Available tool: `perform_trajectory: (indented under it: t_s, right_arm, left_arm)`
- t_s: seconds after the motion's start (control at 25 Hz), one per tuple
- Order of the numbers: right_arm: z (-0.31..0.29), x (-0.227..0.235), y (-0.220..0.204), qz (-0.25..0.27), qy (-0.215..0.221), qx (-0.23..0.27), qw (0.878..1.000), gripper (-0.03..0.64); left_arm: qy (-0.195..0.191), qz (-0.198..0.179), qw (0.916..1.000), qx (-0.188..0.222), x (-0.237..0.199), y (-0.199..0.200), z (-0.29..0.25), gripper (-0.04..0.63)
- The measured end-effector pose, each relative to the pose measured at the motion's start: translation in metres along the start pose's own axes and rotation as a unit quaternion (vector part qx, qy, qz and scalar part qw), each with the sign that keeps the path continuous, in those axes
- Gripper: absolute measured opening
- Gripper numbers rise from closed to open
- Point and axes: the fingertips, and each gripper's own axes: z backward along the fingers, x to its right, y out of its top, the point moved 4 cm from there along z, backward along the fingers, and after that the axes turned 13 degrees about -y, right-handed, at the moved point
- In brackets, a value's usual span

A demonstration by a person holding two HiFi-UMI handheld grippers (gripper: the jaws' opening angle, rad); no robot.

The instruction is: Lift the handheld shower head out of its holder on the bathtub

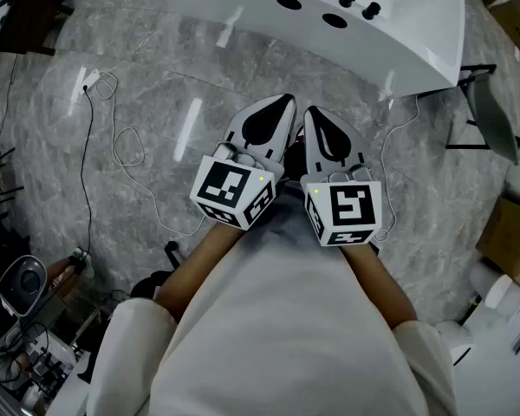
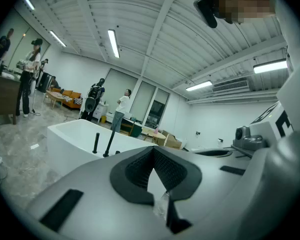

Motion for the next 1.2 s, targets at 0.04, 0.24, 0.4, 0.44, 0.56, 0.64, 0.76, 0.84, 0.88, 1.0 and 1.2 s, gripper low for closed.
perform_trajectory:
  t_s: [0.04, 0.24, 0.4, 0.44, 0.56, 0.64, 0.76, 0.84, 0.88, 1.0, 1.2]
  right_arm:
    - [0.002, -0.001, 0.001, 0.003, 0.007, 0.005, 1.000, 0.018]
    - [0.010, 0.004, 0.016, -0.004, 0.015, 0.030, 0.999, 0.018]
    - [0.010, 0.004, 0.031, -0.019, 0.018, 0.049, 0.998, 0.018]
    - [0.009, 0.005, 0.035, -0.020, 0.020, 0.053, 0.998, 0.018]
    - [0.009, 0.008, 0.043, -0.025, 0.028, 0.060, 0.998, 0.018]
    - [0.009, 0.009, 0.045, -0.031, 0.031, 0.059, 0.997, 0.018]
    - [0.008, 0.007, 0.046, -0.029, 0.036, 0.062, 0.997, 0.018]
    - [0.006, 0.007, 0.046, -0.027, 0.041, 0.061, 0.997, 0.018]
    - [0.005, 0.007, 0.046, -0.026, 0.044, 0.060, 0.997, 0.018]
    - [-0.004, 0.008, 0.048, -0.027, 0.055, 0.058, 0.996, 0.018]
    - [-0.022, 0.023, 0.056, -0.030, 0.069, 0.057, 0.996, 0.018]
  left_arm:
    - [0.003, -0.010, 0.9999, 0.000, 0.002, 0.003, -0.001, 0.006]
    - [0.012, -0.029, 0.9995, 0.007, 0.007, 0.016, -0.005, 0.006]
    - [0.022, -0.024, 0.9994, 0.013, 0.000, 0.028, 0.005, 0.006]
    - [0.022, -0.024, 0.9993, 0.016, -0.001, 0.032, 0.006, 0.006]
    - [0.026, -0.023, 0.9990, 0.027, -0.001, 0.040, 0.006, 0.006]
    - [0.031, -0.017, 0.9989, 0.029, -0.003, 0.041, 0.006, 0.006]
    - [0.037, -0.009, 0.9989, 0.028, -0.008, 0.040, 0.008, 0.006]
    - [0.039, -0.003, 0.9989, 0.026, -0.011, 0.038, 0.008, 0.006]
    - [0.040, 0.000, 0.9989, 0.025, -0.012, 0.037, 0.007, 0.006]
    - [0.042, 0.006, 0.9989, 0.021, -0.017, 0.034, -0.001, 0.006]
    - [0.044, 0.009, 0.9989, 0.013, -0.023, 0.036, -0.028, 0.006]
